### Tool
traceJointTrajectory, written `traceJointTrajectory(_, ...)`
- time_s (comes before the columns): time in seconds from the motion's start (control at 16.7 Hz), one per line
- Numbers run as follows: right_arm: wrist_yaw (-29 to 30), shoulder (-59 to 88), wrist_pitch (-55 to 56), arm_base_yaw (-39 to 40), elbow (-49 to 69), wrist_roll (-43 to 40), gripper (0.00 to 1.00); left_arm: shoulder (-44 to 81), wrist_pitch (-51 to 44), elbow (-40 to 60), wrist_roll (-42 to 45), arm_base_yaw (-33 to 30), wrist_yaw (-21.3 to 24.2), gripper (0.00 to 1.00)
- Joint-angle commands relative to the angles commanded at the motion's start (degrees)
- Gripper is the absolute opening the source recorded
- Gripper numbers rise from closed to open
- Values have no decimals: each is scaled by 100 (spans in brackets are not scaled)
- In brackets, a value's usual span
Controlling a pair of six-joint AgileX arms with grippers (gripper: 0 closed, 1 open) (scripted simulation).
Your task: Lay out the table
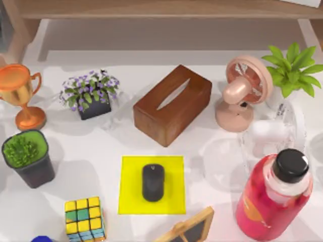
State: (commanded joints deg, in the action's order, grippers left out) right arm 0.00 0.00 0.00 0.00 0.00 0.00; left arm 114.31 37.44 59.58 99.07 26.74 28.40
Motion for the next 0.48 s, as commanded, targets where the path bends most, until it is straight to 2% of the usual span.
traceJointTrajectory(0.48,0,0,0,0,0,0,100,-654,234,-810,97,307,274,100)
